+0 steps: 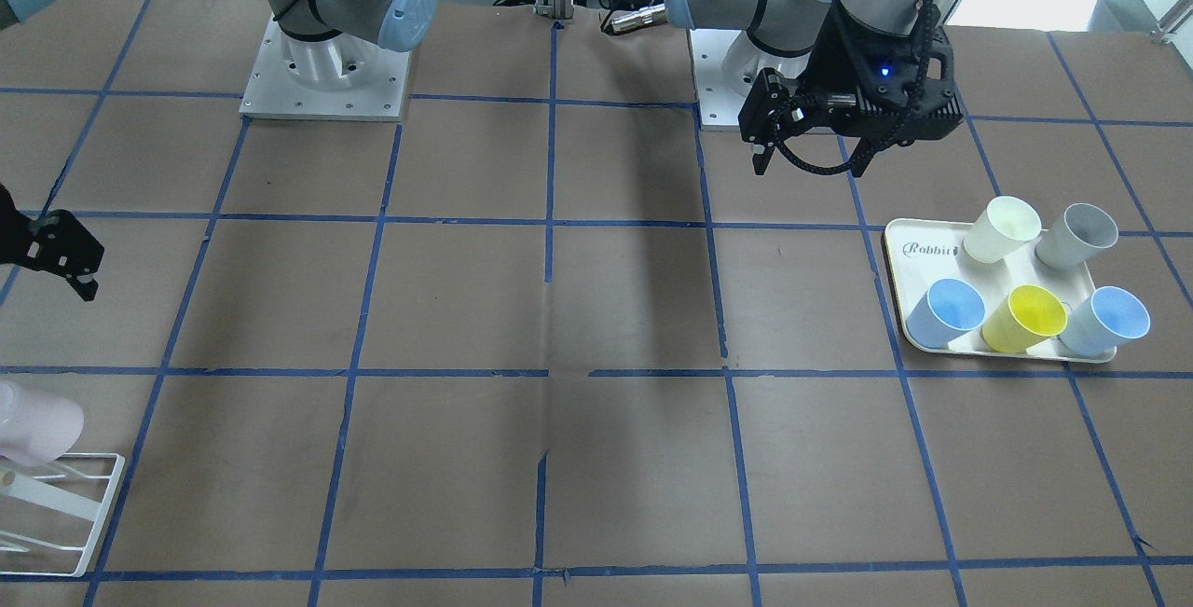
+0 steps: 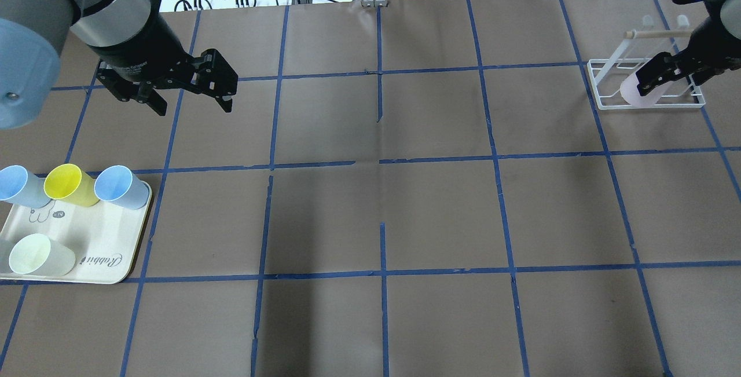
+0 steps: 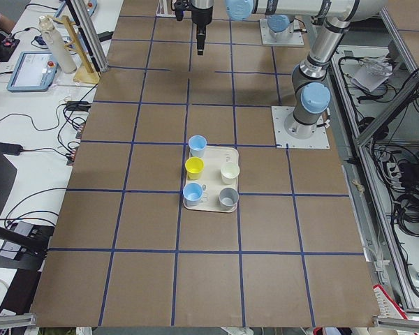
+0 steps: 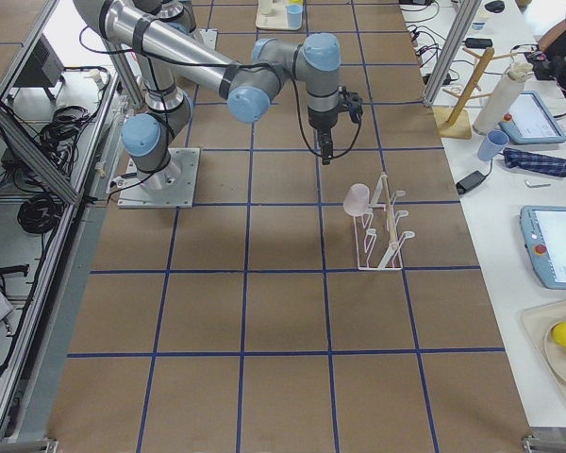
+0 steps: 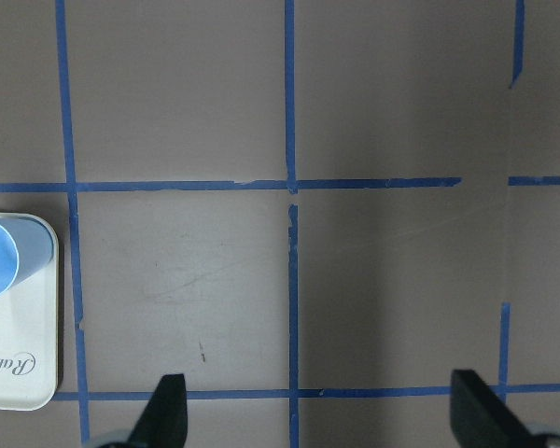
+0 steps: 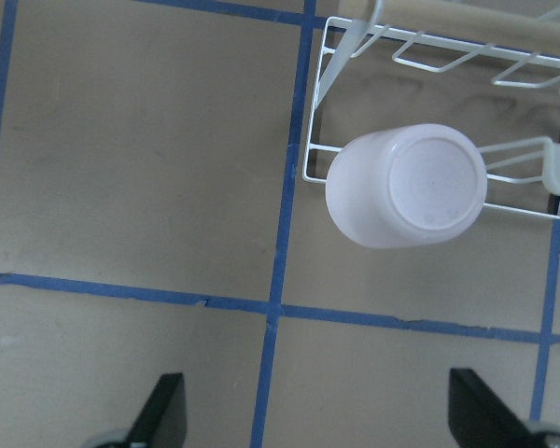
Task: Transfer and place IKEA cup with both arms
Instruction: 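Lower the right gripper onto the pink cup on the rack and grasp it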
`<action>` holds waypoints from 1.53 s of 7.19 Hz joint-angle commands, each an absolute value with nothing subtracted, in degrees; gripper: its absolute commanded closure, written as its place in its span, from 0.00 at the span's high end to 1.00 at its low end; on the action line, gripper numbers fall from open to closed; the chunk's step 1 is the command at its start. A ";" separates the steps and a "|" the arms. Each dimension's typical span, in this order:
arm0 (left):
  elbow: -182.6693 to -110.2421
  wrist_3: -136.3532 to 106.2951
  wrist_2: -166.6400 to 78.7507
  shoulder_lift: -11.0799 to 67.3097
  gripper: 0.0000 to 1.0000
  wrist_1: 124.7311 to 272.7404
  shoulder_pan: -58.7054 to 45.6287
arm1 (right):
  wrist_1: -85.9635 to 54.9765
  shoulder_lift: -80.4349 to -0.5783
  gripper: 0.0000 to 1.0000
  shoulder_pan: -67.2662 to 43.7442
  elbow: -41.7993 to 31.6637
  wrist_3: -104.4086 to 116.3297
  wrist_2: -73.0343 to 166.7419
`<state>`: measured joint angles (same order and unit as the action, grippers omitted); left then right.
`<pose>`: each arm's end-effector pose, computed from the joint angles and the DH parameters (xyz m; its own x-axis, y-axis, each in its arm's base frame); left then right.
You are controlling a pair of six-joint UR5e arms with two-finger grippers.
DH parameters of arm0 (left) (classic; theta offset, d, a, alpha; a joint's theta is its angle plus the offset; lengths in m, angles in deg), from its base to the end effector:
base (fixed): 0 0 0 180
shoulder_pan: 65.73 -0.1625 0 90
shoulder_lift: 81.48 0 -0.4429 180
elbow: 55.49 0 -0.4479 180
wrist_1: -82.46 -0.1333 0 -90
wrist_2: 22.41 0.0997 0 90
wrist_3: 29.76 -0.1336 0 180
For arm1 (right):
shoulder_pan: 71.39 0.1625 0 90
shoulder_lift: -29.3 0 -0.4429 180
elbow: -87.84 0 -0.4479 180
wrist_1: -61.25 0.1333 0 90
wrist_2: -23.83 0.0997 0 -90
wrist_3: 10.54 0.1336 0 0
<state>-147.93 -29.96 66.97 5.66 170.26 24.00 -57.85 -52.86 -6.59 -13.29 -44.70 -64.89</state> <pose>-0.1322 -0.5321 0.4792 -0.9999 -0.0007 0.0106 -0.0012 0.9990 -0.0457 -0.1345 -0.6060 0.3417 -0.9853 -0.1509 0.0806 -0.1620 0.9741 -0.1579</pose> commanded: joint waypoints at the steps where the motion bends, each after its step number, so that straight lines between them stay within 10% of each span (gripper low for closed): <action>1: -147.95 -30.11 66.89 5.62 1.00 170.35 24.00 | -61.79 -49.12 1.00 -6.70 -11.93 -48.76 -63.98; 11: -147.95 -29.85 66.97 5.79 1.00 170.35 24.00 | -68.56 -38.99 1.00 -9.69 -8.14 -50.09 -59.49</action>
